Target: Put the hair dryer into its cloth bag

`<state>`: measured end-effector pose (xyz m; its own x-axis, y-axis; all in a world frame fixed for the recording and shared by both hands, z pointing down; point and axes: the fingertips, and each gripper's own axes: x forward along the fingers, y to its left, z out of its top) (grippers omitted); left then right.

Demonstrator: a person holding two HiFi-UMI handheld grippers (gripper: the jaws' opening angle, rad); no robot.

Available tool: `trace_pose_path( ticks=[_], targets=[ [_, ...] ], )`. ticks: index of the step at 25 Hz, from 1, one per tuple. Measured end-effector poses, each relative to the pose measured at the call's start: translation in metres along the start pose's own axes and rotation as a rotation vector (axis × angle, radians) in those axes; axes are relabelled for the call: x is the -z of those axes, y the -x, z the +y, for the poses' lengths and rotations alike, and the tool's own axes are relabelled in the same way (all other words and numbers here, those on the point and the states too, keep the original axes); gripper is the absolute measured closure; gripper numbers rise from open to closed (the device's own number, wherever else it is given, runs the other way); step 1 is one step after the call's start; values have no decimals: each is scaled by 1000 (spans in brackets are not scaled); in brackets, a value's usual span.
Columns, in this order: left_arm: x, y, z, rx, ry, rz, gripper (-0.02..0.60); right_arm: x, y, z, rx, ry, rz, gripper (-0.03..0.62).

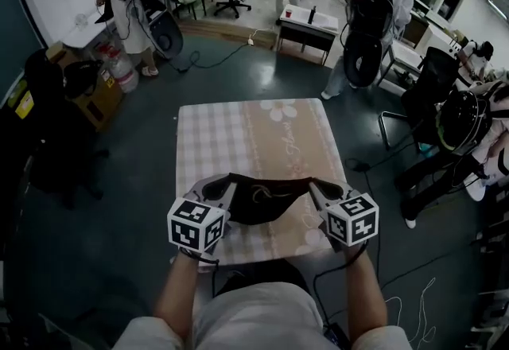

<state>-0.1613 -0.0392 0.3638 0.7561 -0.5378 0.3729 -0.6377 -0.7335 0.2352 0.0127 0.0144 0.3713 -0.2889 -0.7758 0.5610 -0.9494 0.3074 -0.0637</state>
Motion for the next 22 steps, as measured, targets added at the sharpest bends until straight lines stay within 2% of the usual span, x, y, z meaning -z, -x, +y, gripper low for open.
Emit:
trace_pose_path(
  ticks=[3,6,13,17,19,22],
  targets=[
    [-10,-11,7,-7,-14,12,565,-9,-10,-9,-9,11,1,574],
    [-30,-26,21,-15,9,-3,565,-32,-27,-23,-21,27,-17,574],
    [-77,-83,78,-120,-13,9,565,-92,-93,-66,-58,102,-45,574],
    [-98,-120,99,-177,-56,-12,565,-113,-127,-100,-64,132,-86,574],
    [-100,-139,107,-198,-68,-18,565,-116,-144,-115,-68,147,-91,574],
    [-83,-162,116,-224,-75,21,565,-102,-165,-131,-73,153,-64,574]
  ],
)
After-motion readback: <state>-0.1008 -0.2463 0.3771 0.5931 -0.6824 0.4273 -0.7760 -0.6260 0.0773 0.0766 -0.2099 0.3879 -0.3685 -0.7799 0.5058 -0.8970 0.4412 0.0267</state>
